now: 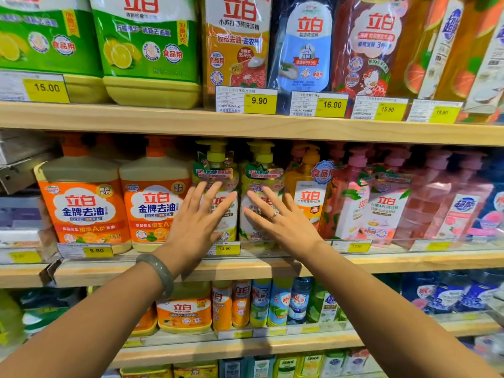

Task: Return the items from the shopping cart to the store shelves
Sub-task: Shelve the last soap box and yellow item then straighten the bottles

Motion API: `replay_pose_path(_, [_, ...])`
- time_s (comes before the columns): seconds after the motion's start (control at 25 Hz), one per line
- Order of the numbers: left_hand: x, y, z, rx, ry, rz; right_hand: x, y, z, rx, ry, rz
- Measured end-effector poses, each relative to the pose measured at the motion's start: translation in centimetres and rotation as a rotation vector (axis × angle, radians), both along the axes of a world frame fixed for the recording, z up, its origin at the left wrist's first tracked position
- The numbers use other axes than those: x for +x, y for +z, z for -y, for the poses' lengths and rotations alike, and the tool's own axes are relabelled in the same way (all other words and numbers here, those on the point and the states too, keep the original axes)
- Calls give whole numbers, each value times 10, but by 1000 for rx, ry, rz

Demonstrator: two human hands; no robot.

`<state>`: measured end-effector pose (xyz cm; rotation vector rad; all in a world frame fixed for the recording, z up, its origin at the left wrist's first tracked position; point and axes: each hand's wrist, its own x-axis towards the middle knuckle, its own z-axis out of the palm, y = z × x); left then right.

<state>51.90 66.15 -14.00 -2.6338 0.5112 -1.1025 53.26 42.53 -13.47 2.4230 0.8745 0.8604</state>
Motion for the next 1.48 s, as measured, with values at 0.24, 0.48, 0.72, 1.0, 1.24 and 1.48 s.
replay_pose_path(0.24, [-7, 4, 77, 25, -152, 36, -16, -8, 43, 136, 79, 56])
replay_pose_path(0.48, [-10, -3, 188, 230, -321, -7, -32, -6, 135, 1349, -374, -84])
replay_pose_path(0.72, [5, 6, 253, 305, -231, -31, -10, -11, 148, 1436, -343, -480])
replay_pose_path(1.0, [17, 0, 230, 358, -181, 40, -2, -16, 146, 1520, -367, -437])
replay_pose_path(1.24, [28, 1, 211, 361, -210, 27, -3, -16, 132, 1459, -428, -293])
replay_pose_path(1.48, [22, -1, 234, 334, -320, 62, -16, -13, 161, 1386, -494, -115])
